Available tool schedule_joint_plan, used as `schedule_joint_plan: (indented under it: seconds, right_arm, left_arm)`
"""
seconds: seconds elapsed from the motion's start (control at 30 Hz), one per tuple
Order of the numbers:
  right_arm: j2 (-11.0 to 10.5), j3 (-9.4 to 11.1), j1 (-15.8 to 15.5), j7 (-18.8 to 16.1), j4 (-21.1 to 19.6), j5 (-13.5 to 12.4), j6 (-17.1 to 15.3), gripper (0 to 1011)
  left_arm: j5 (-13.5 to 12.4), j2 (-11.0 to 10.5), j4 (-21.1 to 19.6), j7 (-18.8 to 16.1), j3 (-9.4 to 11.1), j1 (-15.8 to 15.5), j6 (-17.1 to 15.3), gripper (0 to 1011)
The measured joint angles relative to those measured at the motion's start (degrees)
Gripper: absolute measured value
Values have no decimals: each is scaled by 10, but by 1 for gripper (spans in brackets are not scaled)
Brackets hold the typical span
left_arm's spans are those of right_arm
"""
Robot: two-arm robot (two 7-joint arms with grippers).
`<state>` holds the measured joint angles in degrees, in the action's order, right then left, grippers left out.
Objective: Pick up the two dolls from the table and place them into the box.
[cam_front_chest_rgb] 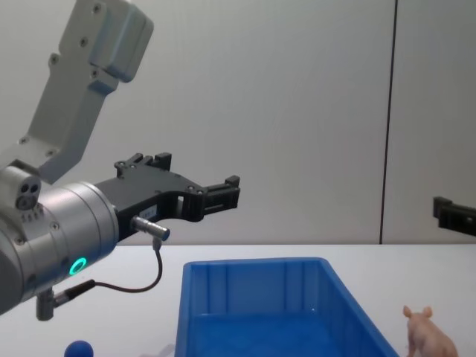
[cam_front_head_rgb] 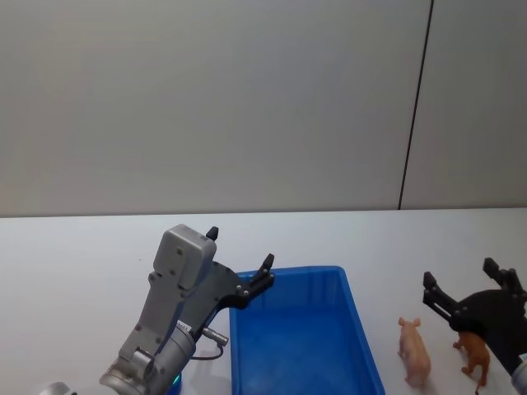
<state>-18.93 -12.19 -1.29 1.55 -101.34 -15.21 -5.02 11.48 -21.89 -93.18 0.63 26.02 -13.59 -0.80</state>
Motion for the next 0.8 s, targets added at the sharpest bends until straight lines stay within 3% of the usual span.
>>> schedule_joint_plan:
  seconds: [0.8]
  right_arm:
    - [7,11,-7,57,42,11,-51,1001]
  left_arm:
    - [0,0,0,0,0,0,0,1001]
